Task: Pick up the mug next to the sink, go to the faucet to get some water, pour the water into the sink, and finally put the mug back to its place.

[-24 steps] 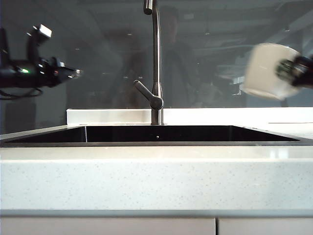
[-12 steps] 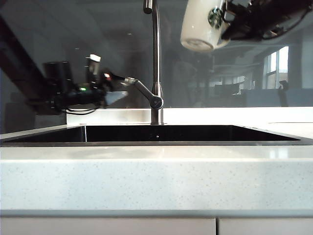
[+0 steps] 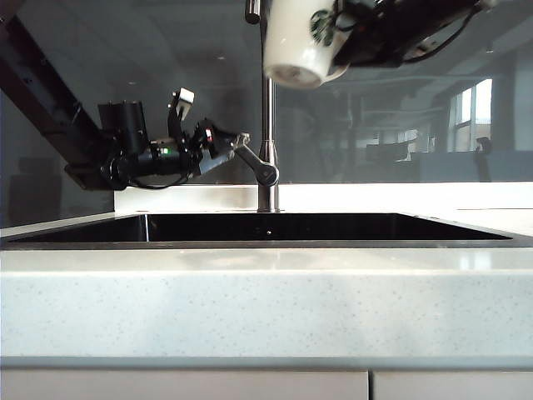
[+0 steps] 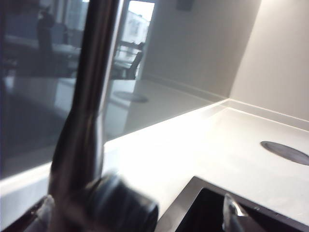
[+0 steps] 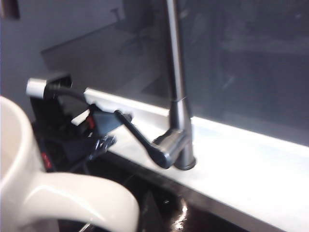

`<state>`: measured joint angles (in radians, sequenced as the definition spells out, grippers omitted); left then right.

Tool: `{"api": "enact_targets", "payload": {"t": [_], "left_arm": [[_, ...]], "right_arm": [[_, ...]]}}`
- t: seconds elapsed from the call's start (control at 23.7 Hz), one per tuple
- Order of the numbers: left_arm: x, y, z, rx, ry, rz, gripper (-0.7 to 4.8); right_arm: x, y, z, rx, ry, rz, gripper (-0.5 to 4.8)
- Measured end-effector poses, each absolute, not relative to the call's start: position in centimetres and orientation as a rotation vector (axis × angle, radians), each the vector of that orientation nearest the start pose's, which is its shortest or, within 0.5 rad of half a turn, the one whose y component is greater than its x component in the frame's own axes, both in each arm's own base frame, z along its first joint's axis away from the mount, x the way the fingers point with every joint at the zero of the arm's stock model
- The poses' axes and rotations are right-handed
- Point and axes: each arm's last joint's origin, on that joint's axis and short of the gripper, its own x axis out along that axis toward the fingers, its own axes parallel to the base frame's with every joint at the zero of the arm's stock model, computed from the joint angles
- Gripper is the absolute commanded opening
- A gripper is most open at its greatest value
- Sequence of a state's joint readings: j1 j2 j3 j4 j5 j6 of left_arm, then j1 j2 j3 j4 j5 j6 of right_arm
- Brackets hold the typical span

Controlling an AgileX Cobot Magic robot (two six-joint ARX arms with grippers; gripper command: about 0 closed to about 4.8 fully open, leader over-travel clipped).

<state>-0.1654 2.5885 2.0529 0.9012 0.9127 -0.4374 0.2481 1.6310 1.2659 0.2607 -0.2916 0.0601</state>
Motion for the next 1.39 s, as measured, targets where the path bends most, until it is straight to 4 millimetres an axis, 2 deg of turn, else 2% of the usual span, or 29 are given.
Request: {"api": "enact_targets", "payload": {"t": [0.08, 0.21, 0.46, 0.63, 0.85, 1.39], "left_arm": [[55.4, -11.6, 21.0, -0.224, -0.135, -1.177, 4.79], [55.3, -11.8, 21.8, -0.2, -0.152, -1.223, 4.79], [55.4, -11.8, 22.1, -0.21, -0.147, -1.227, 4.79], [55.4, -11.8, 22.1, -0.212, -0.144, -1.228, 4.79], [55.4, -11.8, 22.0, -0.213, -0.133, -1.237, 4.79], [55.3, -11.8, 22.0, -0.233, -0.102, -1.268, 4.79]], "right_arm": [[38.0, 11.1, 31.7, 0.059, 0.165, 0.545, -0.04], [39.3, 11.4, 31.2, 0.056, 0.219, 0.53, -0.04], [42.0, 11.9, 32.6, 0.05, 0.203, 0.508, -0.04], [43.6, 13.4, 33.4, -0.01, 0.222, 0.524, -0.04], [43.9, 14.8, 34.2, -0.027, 0.186, 0.545, -0.04], [44.0, 15.2, 35.7, -0.023, 0.074, 0.548, -0.04]]}}
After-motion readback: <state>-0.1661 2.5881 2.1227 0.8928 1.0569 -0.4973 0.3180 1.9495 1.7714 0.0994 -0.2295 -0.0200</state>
